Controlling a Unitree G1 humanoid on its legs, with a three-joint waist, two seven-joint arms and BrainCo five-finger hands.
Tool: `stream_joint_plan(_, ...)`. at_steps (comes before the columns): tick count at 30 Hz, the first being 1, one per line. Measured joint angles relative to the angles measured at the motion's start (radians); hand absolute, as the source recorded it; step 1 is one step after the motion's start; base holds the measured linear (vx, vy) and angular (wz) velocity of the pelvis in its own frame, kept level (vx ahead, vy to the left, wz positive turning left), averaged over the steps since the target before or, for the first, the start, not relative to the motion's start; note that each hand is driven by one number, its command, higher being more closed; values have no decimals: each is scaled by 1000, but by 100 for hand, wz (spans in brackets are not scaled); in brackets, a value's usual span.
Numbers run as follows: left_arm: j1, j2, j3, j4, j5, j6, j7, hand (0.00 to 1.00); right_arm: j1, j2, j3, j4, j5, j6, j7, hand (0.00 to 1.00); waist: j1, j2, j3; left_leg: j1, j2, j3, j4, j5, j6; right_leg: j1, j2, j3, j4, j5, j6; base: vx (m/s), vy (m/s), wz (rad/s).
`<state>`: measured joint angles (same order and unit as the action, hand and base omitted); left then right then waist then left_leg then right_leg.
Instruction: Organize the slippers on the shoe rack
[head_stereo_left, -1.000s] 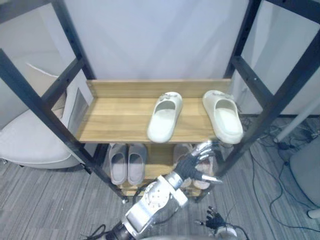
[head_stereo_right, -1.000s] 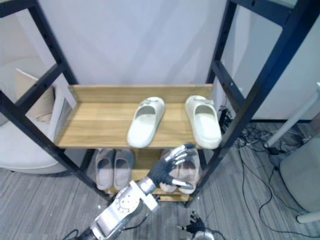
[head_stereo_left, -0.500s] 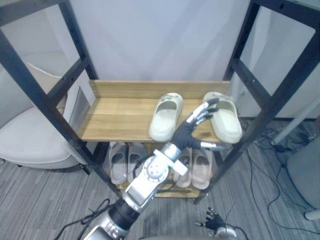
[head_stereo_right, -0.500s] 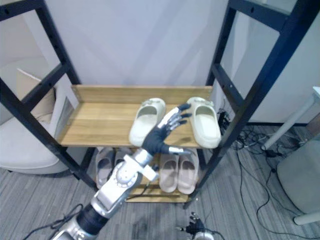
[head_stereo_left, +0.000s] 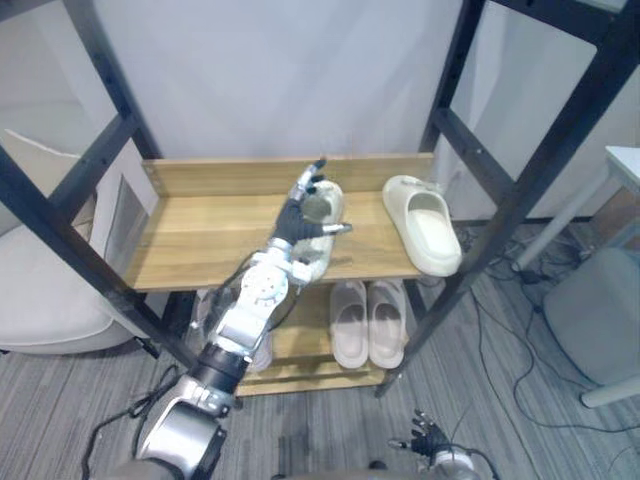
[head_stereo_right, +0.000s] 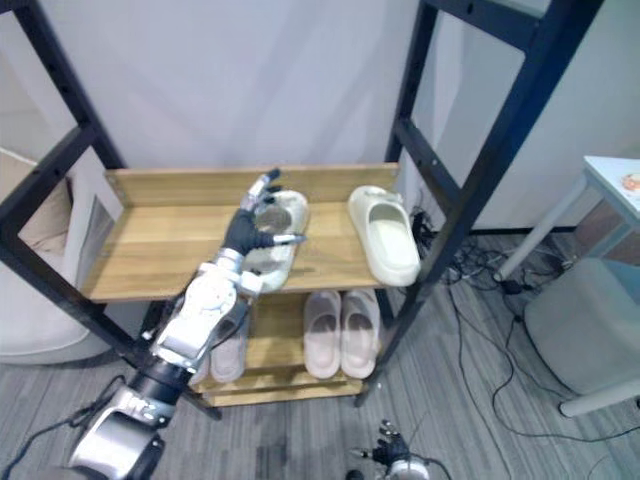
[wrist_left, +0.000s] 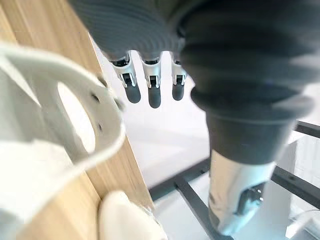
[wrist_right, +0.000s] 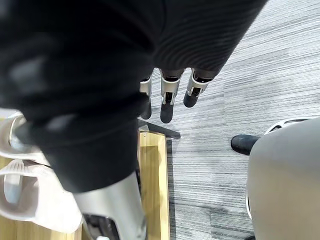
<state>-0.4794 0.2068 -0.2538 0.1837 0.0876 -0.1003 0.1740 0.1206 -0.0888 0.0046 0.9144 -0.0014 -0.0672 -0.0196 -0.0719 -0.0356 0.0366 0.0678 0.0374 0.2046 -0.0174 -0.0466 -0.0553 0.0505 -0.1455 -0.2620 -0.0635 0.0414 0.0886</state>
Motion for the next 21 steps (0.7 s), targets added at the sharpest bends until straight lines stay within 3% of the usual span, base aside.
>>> stream_joint_plan(10,-11,19,66,0,14,5,24,0,2,1,-2,-6,0,0,2,0,-3,-4,3,-1,1,4,-14,0,0,-4,6,5,-13,7,0,-7,-3,-2)
stream_joint_plan(21,-24,77,109,88,156,48,51,0,23,2,-5,-44,-10,-2,3,0,-15,-12,7,-7,-2,13,-13,0,0,-19,7,21,-12,13,-3,-11,-2,-3)
